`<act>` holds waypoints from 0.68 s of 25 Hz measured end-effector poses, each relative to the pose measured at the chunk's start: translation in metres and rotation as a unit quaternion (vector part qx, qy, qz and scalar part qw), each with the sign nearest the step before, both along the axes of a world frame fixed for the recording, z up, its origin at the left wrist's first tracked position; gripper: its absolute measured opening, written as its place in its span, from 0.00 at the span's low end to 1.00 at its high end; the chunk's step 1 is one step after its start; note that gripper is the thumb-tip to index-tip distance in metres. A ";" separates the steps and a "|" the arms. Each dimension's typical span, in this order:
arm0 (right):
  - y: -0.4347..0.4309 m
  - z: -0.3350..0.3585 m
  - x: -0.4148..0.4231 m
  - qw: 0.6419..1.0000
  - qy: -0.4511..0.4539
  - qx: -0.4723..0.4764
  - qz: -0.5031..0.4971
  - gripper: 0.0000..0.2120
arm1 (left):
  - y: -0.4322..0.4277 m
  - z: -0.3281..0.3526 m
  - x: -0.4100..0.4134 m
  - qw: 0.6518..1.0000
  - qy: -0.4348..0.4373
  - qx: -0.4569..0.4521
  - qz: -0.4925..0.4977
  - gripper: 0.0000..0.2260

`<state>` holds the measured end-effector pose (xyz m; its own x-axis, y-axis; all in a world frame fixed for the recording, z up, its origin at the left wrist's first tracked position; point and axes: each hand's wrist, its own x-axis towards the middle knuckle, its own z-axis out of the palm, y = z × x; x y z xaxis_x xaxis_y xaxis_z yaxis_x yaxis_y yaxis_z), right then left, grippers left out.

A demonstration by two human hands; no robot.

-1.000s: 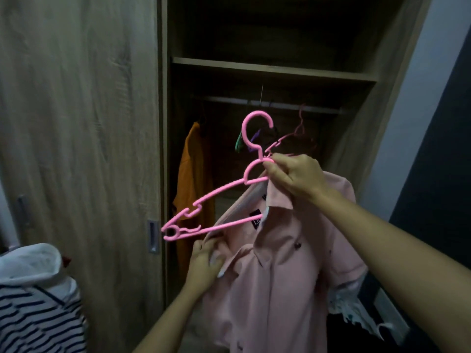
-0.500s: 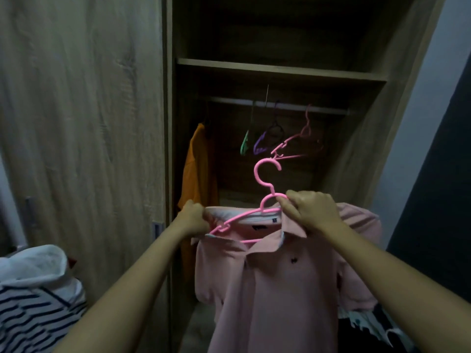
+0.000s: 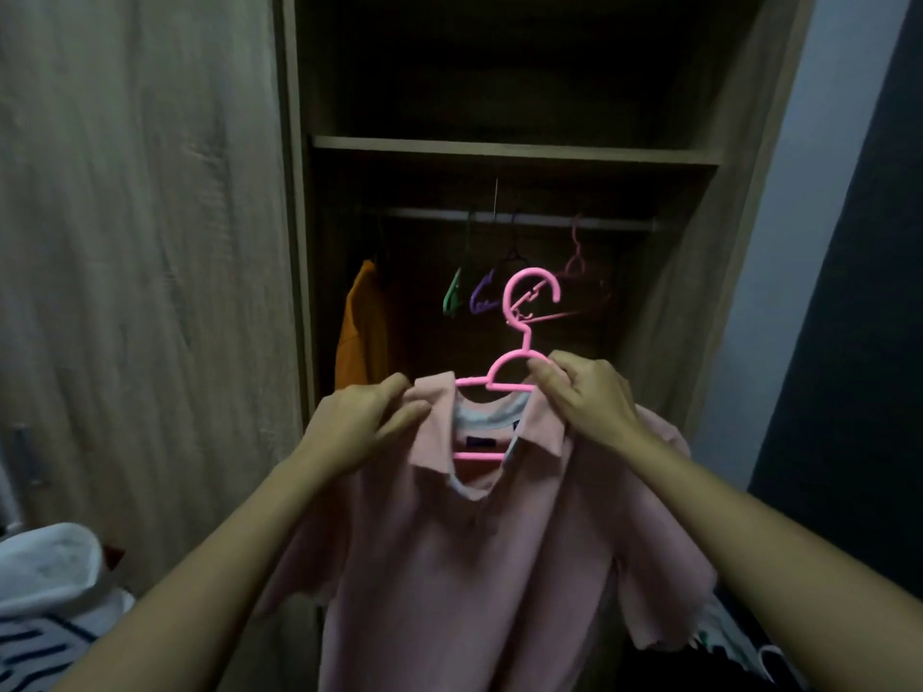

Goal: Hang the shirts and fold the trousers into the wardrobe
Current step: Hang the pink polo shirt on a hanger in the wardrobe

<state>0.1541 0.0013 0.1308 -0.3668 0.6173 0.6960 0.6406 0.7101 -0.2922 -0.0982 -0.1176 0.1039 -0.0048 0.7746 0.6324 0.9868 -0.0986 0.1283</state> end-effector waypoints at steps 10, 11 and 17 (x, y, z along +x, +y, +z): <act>0.032 -0.032 0.067 0.995 0.022 -0.097 0.032 0.26 | -0.018 0.019 -0.055 0.983 -0.156 0.098 -0.007 0.10; 0.031 -0.032 0.067 0.994 0.048 -0.091 0.047 0.22 | -0.020 0.021 -0.058 0.983 -0.158 0.095 -0.001 0.08; 0.049 -0.014 0.083 0.987 0.103 -0.097 -0.081 0.24 | -0.024 0.023 -0.055 0.970 -0.229 0.080 -0.002 0.09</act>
